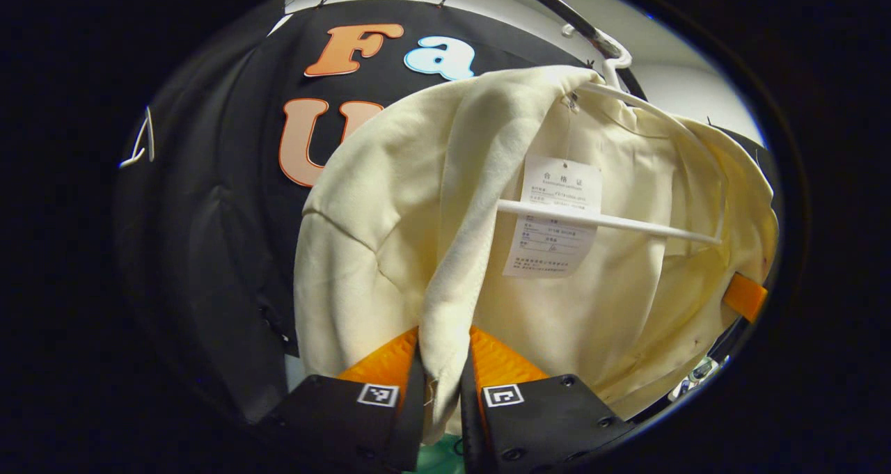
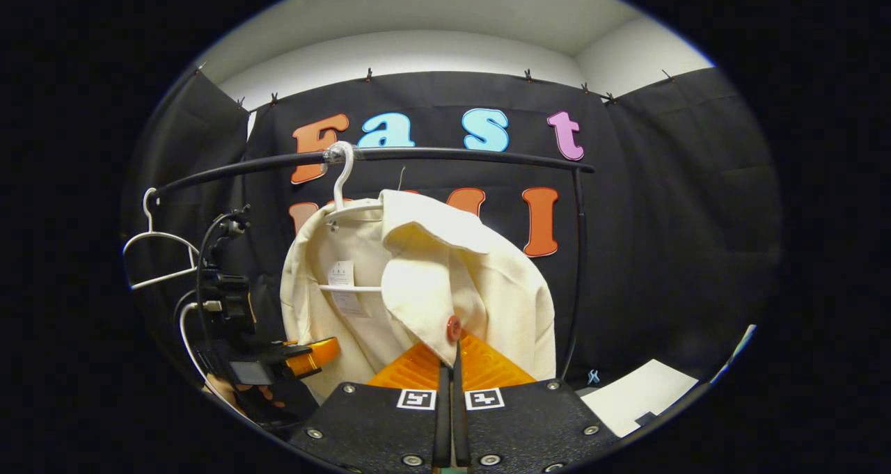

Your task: Grasp the clothes on the hanger with both hands and then place them into the laundry hamper below.

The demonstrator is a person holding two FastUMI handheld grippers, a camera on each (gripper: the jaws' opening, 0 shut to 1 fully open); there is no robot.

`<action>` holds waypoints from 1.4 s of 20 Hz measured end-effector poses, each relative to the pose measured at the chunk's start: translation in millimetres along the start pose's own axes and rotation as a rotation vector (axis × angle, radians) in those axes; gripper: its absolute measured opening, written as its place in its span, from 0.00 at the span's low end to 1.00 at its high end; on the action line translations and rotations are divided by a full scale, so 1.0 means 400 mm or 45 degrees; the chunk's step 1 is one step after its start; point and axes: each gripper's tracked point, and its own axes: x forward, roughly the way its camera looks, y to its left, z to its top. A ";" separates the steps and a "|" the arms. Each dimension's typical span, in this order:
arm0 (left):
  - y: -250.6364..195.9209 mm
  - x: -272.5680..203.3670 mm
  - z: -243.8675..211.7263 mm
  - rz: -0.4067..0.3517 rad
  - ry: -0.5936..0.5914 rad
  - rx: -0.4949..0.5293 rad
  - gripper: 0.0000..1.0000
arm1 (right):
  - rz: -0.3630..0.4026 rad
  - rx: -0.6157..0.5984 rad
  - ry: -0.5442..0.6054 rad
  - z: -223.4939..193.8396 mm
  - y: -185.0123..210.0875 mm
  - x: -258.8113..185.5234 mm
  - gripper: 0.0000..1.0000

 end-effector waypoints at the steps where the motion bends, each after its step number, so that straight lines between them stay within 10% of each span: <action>1: 0.014 -0.010 0.003 0.040 -0.002 0.028 0.24 | 0.003 0.000 0.001 0.001 0.001 -0.002 0.01; 5: 0.009 -0.047 0.017 0.028 -0.033 -0.026 0.10 | 0.009 -0.002 -0.013 0.007 -0.001 -0.006 0.01; 28: 0.334 -0.315 0.494 0.483 -0.493 0.178 0.09 | -0.365 -0.288 -0.325 0.283 -0.299 -0.036 0.00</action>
